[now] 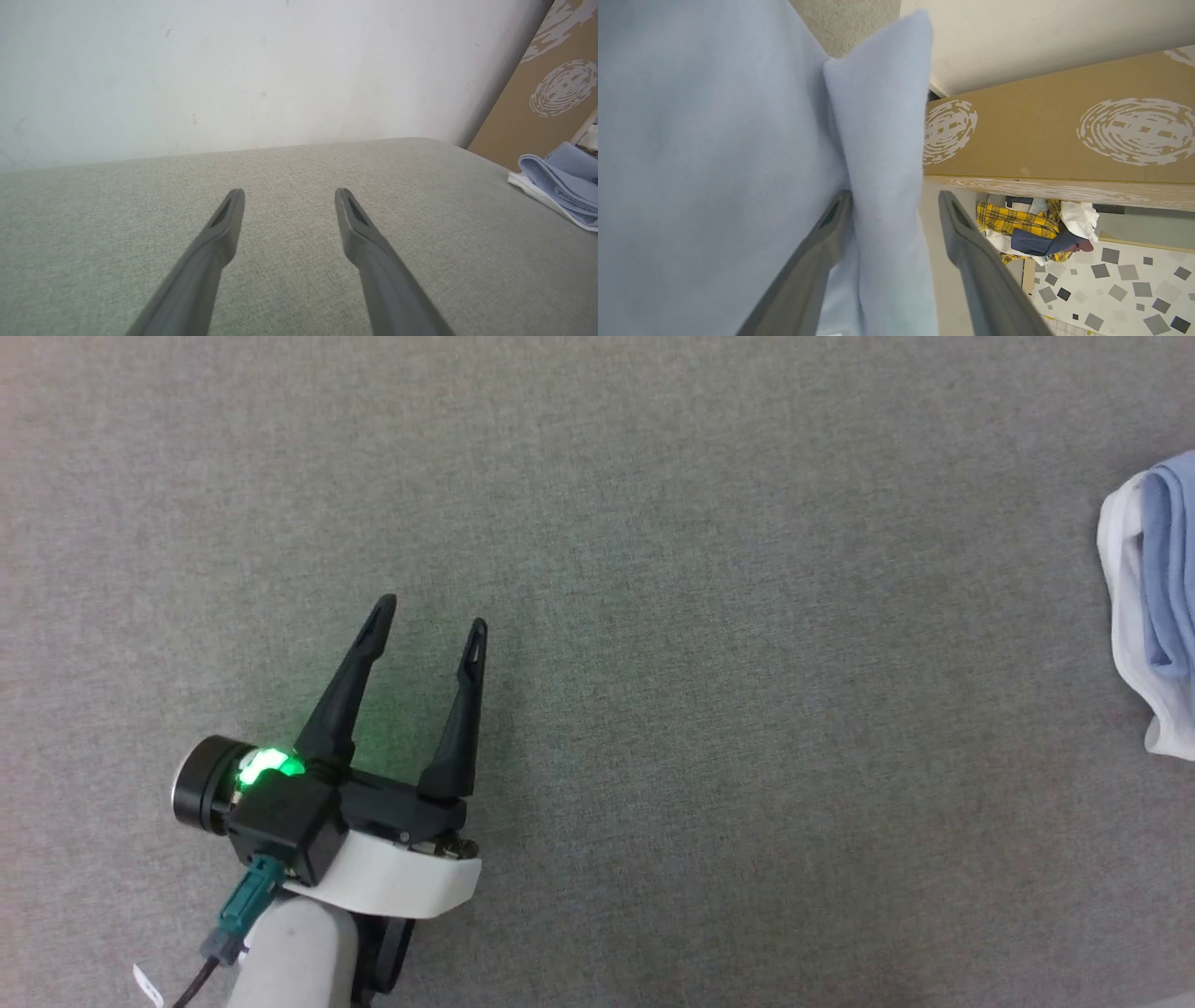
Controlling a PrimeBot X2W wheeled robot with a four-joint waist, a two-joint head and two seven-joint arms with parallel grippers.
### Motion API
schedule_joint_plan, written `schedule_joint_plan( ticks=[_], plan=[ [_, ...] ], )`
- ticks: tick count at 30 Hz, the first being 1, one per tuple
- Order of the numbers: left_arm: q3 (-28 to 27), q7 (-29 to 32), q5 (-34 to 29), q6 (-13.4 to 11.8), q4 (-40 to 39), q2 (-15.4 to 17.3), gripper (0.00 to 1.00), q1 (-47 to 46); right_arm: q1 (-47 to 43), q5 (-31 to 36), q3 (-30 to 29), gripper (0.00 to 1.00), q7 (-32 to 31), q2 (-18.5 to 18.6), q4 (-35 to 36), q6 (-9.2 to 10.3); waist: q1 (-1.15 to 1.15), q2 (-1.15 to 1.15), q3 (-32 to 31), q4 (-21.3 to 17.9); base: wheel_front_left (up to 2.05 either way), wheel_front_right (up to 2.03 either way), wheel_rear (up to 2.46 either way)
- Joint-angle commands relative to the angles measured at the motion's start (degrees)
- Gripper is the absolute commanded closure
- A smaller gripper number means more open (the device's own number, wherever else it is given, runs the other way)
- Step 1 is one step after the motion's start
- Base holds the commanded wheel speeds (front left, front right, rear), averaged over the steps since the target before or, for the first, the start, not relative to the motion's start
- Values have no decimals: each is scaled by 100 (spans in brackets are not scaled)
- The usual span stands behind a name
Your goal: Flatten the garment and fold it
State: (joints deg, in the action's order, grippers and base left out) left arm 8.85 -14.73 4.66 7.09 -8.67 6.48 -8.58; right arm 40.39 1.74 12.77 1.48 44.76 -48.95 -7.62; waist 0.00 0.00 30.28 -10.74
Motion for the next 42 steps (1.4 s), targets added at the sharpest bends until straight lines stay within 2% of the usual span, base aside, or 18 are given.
schedule_joint_plan(
  ticks=[1, 11, 19, 30, 34, 37, 42],
  plan=[
    [-25, -27, 64, 39, 28, -20, 0, -25, 115, 50, -46, 0, 35, -19, -5, 13, 0, 0, -182, 17, 0, 0, 0],
    [-444, -27, 170, -16, 265, -248, 0, 451, 339, 106, -18, 0, 402, -215, 392, 13, 0, 0, -1416, 125, 0, 0, 0],
    [-907, -27, 225, -269, 294, -337, 0, 835, 236, -175, -215, 0, 833, -647, 1075, 13, 0, 0, -2240, 358, 0, 0, 0],
    [-1059, -27, 191, -609, 342, -357, 0, 1358, -1033, -489, -1037, 0, 1084, -1783, 2803, 13, 0, 0, -2843, 673, 0, 0, 0],
    [-938, -27, 101, -558, 327, -358, 0, 1451, -1643, -487, -1389, 0, 988, -2237, 3547, 13, 0, 0, -2959, 768, 0, 0, 0],
    [-930, -27, 55, -609, 362, -359, 0, 1510, -2111, -508, -1522, 0, 1008, -2573, 4061, 13, 0, 0, -2994, 817, 0, 0, 0],
    [-899, -27, 44, -691, 527, -359, 0, 1591, -2899, -600, -1729, 0, 1035, -3111, 4508, 13, 0, 0, -3072, 906, 0, 0, 0]
  ],
)
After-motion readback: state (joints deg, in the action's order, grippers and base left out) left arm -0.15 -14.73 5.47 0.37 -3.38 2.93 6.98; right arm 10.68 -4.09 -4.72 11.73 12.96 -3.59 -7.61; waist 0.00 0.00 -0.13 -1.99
